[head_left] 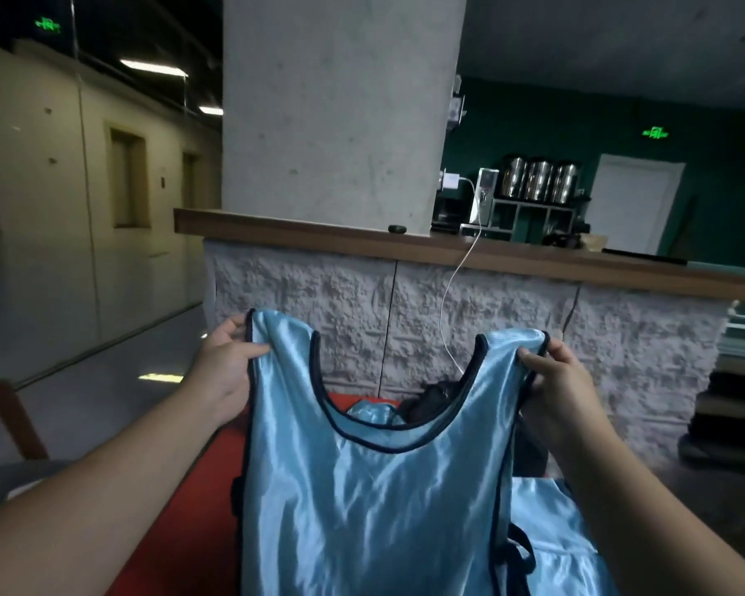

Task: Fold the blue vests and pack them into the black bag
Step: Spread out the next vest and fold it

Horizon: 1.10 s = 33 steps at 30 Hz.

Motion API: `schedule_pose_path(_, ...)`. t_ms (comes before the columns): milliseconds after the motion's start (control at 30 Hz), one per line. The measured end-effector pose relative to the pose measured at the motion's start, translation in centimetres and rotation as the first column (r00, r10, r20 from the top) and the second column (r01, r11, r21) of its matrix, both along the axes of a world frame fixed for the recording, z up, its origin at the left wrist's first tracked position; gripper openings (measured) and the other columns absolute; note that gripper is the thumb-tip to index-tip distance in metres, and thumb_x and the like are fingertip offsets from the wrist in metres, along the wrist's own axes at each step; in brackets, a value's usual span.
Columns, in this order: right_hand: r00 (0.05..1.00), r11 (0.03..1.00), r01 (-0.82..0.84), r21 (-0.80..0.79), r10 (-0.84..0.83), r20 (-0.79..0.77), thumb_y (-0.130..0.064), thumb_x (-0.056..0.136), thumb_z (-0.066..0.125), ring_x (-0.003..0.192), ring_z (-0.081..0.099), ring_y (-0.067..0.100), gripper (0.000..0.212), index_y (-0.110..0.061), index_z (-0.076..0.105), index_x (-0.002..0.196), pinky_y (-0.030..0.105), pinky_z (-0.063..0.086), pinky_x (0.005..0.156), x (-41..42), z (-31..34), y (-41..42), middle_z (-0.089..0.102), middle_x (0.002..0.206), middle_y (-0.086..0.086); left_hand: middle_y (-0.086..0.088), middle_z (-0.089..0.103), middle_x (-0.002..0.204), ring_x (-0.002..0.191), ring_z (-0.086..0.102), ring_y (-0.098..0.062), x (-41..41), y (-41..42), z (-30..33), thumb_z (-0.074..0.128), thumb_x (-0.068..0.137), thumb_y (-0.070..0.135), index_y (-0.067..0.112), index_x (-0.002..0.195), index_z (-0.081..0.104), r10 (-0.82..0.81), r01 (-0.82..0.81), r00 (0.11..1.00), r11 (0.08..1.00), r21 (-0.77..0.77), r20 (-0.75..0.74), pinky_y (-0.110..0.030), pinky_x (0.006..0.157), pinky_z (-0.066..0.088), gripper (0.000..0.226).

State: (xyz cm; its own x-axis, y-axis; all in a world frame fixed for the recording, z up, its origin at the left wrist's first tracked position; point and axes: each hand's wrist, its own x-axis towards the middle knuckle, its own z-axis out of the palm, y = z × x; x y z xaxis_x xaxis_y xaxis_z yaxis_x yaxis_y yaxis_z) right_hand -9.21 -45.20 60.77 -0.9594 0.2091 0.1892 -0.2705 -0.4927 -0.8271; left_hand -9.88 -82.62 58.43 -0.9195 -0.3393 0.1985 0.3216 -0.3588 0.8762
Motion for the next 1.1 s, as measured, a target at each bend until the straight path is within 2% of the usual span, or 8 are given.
schedule_pose_path(167, 0.988, 0.998, -0.055, 0.043, 0.048, 0.145, 0.009, 0.094, 0.049, 0.062, 0.06, 0.024, 0.025, -0.012, 0.057, 0.083, 0.038, 0.052, 0.063, -4.9, -5.6, 0.0, 0.062, 0.073, 0.012, -0.016, 0.073, 0.101, 0.084, 0.072, -0.031, -5.0, -0.4, -4.9, 0.064, 0.088, -0.01, 0.007, 0.113, 0.065, 0.01, -0.005, 0.995, 0.999, -0.045, 0.099, -0.043, 0.075, 0.058, 0.031)
schedule_pose_path(300, 0.969, 0.991, -0.109, 0.079, 0.089, 0.229, 0.009, 0.094, 0.05, 0.061, 0.059, 0.026, 0.028, -0.012, 0.057, 0.076, 0.039, 0.05, 0.067, -9.4, -9.7, -0.7, 0.061, 0.074, 0.013, -0.016, 0.074, 0.096, 0.077, 0.074, -0.027, -9.3, -0.2, -9.0, 0.063, 0.09, -0.007, 0.008, 0.102, 0.069, 0.003, 0.005, 0.983, 0.999, -0.039, 0.185, -0.038, 0.07, 0.058, 0.02)
schedule_pose_path(467, 0.958, 0.986, -0.111, 0.121, 0.074, 0.276, 0.013, 0.092, 0.05, 0.059, 0.06, 0.026, 0.027, -0.008, 0.058, 0.075, 0.038, 0.051, 0.067, -16.2, -14.0, -1.5, 0.063, 0.069, 0.013, -0.016, 0.074, 0.094, 0.079, 0.073, -0.031, -15.1, 0.3, -13.5, 0.056, 0.09, -0.014, 0.008, 0.106, 0.07, -0.001, 0.03, 0.963, 0.994, -0.105, 0.268, -0.04, 0.07, 0.06, 0.03)
schedule_pose_path(600, 0.951, 0.98, -0.083, 0.179, 0.025, 0.307, 0.011, 0.09, 0.053, 0.061, 0.062, 0.027, 0.024, -0.008, 0.061, 0.078, 0.036, 0.054, 0.065, -22.7, -17.0, -1.5, 0.066, 0.07, 0.013, -0.019, 0.069, 0.115, 0.096, 0.07, -0.037, -20.9, 0.7, -16.2, 0.056, 0.089, -0.017, 0.006, 0.118, 0.066, 0.021, 0.016, 0.952, 0.993, -0.119, 0.305, -0.049, 0.084, 0.059, 0.038)
schedule_pose_path(700, 0.944, 0.974, -0.078, 0.212, 0.004, 0.329, 0.01, 0.092, 0.052, 0.062, 0.065, 0.025, 0.023, -0.008, 0.064, 0.084, 0.032, 0.057, 0.062, -27.5, -18.5, -1.3, 0.069, 0.073, 0.012, -0.019, 0.068, 0.116, 0.098, 0.07, -0.037, -25.2, 1.3, -17.8, 0.058, 0.089, -0.015, 0.011, 0.103, 0.068, 0.036, 0.017, 0.945, 0.987, -0.16, 0.324, -0.05, 0.086, 0.058, 0.031)
schedule_pose_path(800, 0.939, 0.97, -0.085, 0.229, 0.001, 0.345, 0.008, 0.094, 0.052, 0.068, 0.068, 0.026, 0.02, -0.008, 0.063, 0.088, 0.033, 0.059, 0.067, -32.5, -19.7, -1.1, 0.07, 0.082, 0.014, -0.016, 0.072, 0.106, 0.094, 0.071, -0.035, -28.9, 2.0, -19.1, 0.059, 0.09, -0.013, 0.018, 0.094, 0.069, 0.067, 0.005, 0.944, 0.975, -0.22, 0.322, -0.049, 0.084, 0.06, 0.032)
schedule_pose_path(933, 0.946, 0.965, -0.093, 0.244, 0.009, 0.324, 0.005, 0.094, 0.055, 0.084, 0.069, 0.03, 0.015, -0.006, 0.065, 0.097, 0.04, 0.06, 0.086, -37.6, -21.4, -1.5, 0.07, 0.097, 0.018, -0.012, 0.073, 0.104, 0.091, 0.073, -0.032, -32.9, 2.5, -20.6, 0.059, 0.089, -0.012, 0.019, 0.105, 0.068, 0.088, -0.001, 0.953, 0.957, -0.289, 0.29, -0.047, 0.081, 0.061, 0.036)
schedule_pose_path(1100, 0.928, 0.944, -0.096, 0.317, -0.03, 0.371, 0.015, 0.086, 0.059, 0.075, 0.068, 0.033, 0.021, -0.002, 0.069, 0.092, 0.037, 0.059, 0.066, -40.3, -26.8, -2.7, 0.069, 0.082, 0.018, -0.007, 0.071, 0.104, 0.094, 0.071, -0.036, -35.6, 2.7, -24.8, 0.061, 0.086, -0.011, 0.019, 0.122, 0.065, 0.168, 0.035, 0.932, 0.841, -0.54, 0.321, -0.058, 0.085, 0.058, 0.048)
